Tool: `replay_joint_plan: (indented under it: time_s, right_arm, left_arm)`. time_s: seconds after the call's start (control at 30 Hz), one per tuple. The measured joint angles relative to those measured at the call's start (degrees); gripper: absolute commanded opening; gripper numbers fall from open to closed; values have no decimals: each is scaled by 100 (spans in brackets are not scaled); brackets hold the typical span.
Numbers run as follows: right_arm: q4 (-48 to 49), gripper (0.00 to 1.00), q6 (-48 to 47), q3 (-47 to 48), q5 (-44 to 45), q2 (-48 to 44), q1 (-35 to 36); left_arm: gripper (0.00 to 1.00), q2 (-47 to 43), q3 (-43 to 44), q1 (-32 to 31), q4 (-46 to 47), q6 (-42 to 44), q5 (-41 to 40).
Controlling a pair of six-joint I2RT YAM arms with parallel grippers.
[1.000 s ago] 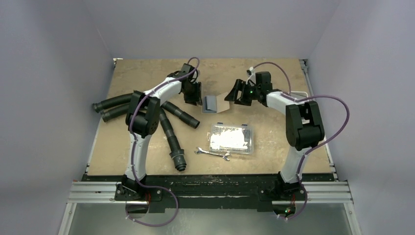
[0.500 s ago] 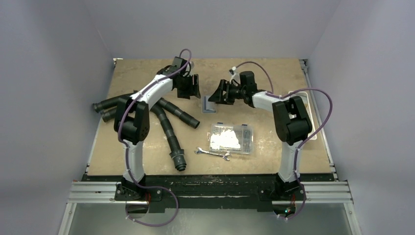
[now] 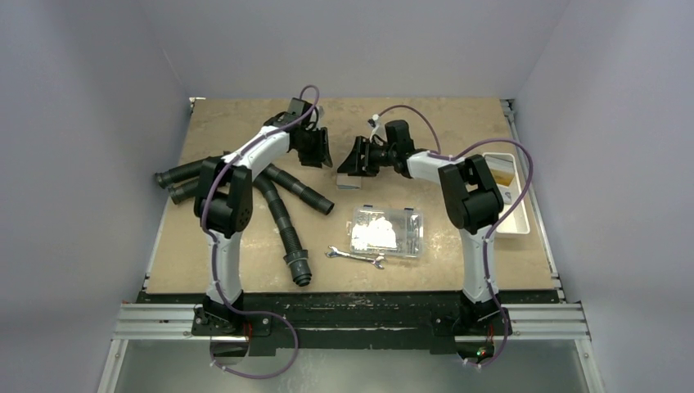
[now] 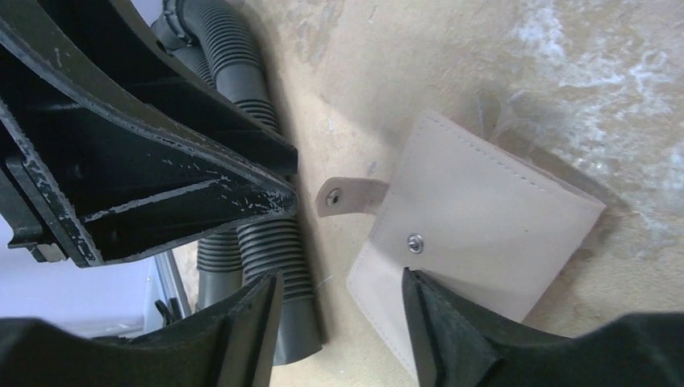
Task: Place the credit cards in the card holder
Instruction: Close the card holder at the center of the board.
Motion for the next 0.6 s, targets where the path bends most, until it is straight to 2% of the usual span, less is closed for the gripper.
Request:
replay_joint_plan:
  time_s: [0.07, 0.23, 0.43, 0.6]
  right_arm:
    - [0, 57, 0, 0, 26, 24, -4]
    - [76, 43, 63, -2, 15, 96, -13]
    - [133, 41, 116, -2, 0, 181, -35]
    - [136, 41, 118, -2, -2, 186, -37]
  left_arm:
    - [40, 70, 0, -7, 35, -39, 15]
    - [34, 181, 0, -44, 44, -52, 4]
    - [35, 286, 109, -149, 35, -50, -98]
    - [46, 345, 179, -197, 35, -48, -188]
